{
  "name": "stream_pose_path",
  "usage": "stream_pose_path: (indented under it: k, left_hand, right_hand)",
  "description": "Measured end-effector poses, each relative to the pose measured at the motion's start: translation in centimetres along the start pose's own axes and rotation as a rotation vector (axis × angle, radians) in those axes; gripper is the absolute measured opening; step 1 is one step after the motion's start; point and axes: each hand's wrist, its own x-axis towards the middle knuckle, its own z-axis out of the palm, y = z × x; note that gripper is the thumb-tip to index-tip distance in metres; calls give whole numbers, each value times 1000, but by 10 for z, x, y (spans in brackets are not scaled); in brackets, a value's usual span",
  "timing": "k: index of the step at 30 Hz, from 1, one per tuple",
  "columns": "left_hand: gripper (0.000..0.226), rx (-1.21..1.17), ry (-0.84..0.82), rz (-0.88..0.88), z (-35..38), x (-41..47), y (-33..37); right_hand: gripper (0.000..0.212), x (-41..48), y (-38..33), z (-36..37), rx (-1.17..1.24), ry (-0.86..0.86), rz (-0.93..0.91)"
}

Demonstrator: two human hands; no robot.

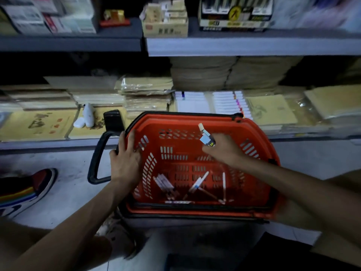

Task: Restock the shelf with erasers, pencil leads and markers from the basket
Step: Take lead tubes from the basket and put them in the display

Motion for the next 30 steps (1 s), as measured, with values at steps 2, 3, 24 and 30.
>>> stream_pose_path:
  k: [2, 3, 24, 30]
  left_hand:
    - [61, 34, -45, -29, -7, 1, 9]
    - [60, 63, -61, -45, -13, 3, 15]
    - [51, -2775, -661, -252, -206, 62, 142]
    - [33, -2809, -361, -274, -203, 87, 147]
  right_hand:
    - [17, -6, -4, -18, 174, -45, 13]
    - [18, -9, -8, -27, 257, -75, 19]
    - [17, -5, -164, -156, 1033, 345, -337]
    - [35, 12, -154, -95, 752, 314, -188]
